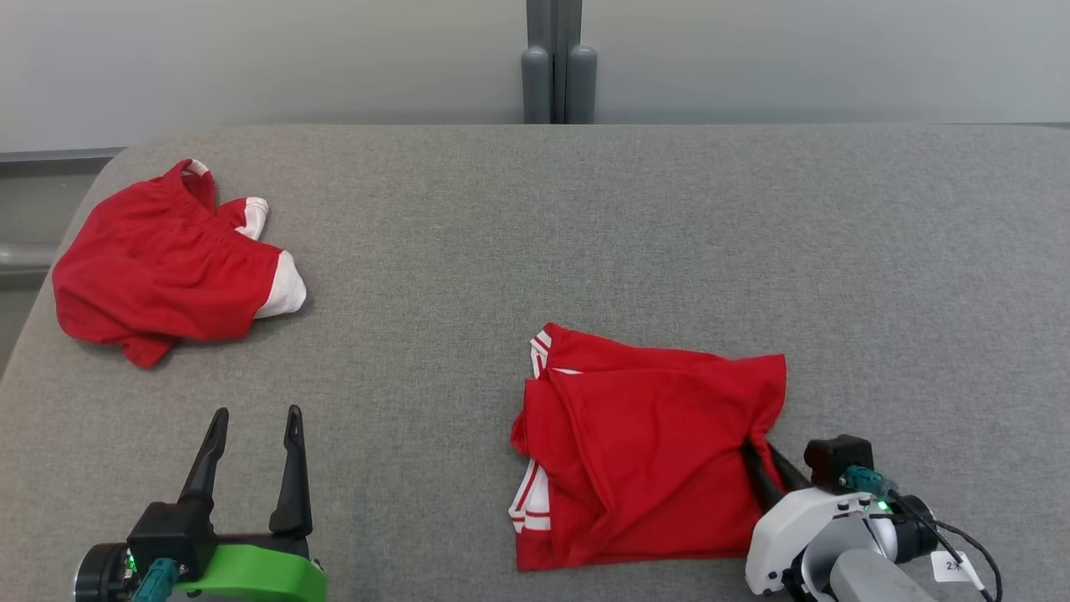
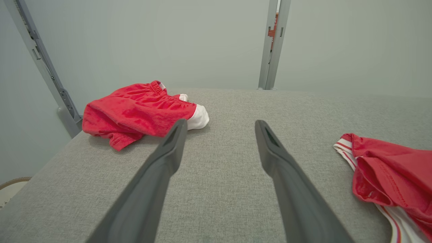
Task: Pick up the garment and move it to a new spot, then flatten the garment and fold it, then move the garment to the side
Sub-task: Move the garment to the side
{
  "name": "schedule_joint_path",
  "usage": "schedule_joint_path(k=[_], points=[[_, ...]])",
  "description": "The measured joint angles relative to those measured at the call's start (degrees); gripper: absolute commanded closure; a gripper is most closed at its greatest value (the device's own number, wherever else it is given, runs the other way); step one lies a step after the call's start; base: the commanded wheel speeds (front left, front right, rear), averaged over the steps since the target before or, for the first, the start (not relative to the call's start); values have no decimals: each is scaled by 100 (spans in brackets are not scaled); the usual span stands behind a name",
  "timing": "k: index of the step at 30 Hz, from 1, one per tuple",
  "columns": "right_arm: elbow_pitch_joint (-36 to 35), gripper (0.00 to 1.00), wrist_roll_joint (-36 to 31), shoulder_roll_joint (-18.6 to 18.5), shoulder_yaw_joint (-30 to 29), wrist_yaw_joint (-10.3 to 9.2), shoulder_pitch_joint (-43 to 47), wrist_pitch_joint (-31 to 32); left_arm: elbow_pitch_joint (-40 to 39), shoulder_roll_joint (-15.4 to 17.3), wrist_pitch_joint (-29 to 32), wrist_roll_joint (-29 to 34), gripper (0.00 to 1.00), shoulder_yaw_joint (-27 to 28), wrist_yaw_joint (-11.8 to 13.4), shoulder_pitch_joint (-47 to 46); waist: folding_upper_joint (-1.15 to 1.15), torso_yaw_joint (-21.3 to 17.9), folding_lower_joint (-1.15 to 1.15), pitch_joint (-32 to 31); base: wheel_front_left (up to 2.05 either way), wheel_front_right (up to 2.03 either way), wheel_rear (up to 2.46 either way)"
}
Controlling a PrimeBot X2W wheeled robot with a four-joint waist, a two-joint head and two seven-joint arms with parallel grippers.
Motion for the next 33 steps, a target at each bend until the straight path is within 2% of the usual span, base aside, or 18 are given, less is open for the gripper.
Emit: schedule_joint_path(k=[6,13,22,33], points=[[98,100,216,-104,222,4,-494,12,-7,-12,0,-36,0,-71,-4,-122,0,-15,0,122,0,0,0],[336,100,309,-504,433,4,-1584,23,-93,-23,0,-109,0,-160,-4,-363,0,-69,0,534,0,0,0],[225,100,309,-1557,553,4,-2916,23,-399,51,0,-7,0,-305,-5,-1066,0,-297,0,1420,0,0,0],[-201,100,360,-2643,706,4,-4002,108,-916,645,-1,146,0,-378,-7,-1777,0,-906,1,2659,0,0,0]])
